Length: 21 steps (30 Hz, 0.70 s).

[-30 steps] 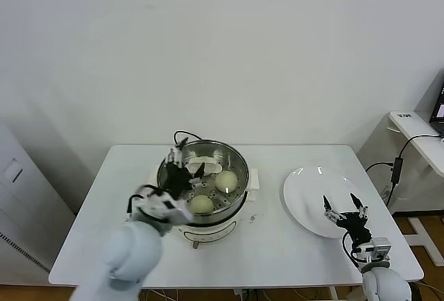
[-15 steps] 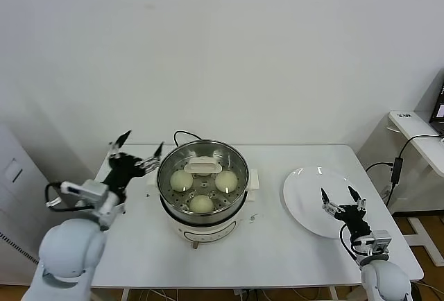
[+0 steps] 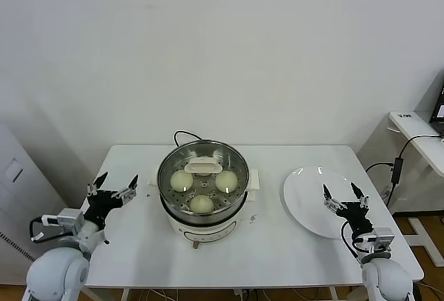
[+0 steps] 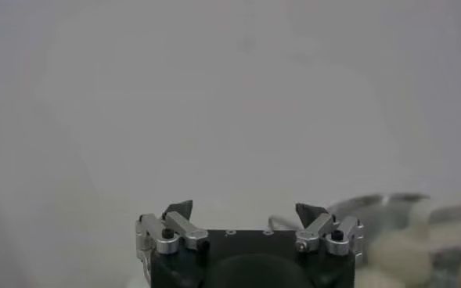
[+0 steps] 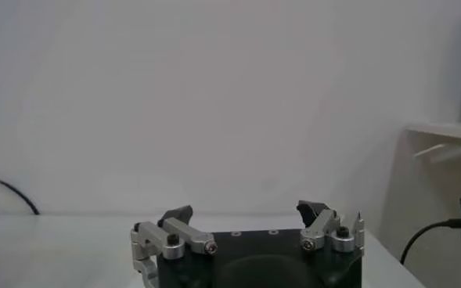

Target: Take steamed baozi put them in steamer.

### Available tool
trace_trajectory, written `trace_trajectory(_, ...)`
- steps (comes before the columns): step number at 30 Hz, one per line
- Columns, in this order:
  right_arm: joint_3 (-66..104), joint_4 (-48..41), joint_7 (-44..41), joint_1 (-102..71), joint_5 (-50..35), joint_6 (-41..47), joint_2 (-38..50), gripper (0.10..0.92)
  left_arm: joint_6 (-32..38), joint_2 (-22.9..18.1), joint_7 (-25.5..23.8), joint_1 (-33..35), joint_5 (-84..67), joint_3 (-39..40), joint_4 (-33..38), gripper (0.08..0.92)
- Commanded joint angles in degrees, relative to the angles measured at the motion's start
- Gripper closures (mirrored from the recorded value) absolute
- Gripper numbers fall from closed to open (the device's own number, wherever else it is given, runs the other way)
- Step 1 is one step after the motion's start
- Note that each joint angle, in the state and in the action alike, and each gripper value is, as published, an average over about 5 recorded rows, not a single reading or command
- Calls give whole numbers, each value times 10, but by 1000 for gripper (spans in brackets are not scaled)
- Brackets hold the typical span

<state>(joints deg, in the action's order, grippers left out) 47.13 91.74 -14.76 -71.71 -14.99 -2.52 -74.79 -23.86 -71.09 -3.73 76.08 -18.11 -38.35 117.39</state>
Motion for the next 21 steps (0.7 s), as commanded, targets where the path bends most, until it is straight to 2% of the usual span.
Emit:
trace_trajectory(1,7,13,13,-7,1,10,1,203,11,-5,11,31,-39,2,-23,177)
trace_trajectory(21,1,8,19,-12,-5,22,-3,203,-9,-20,15,17,-41,10,-14,177)
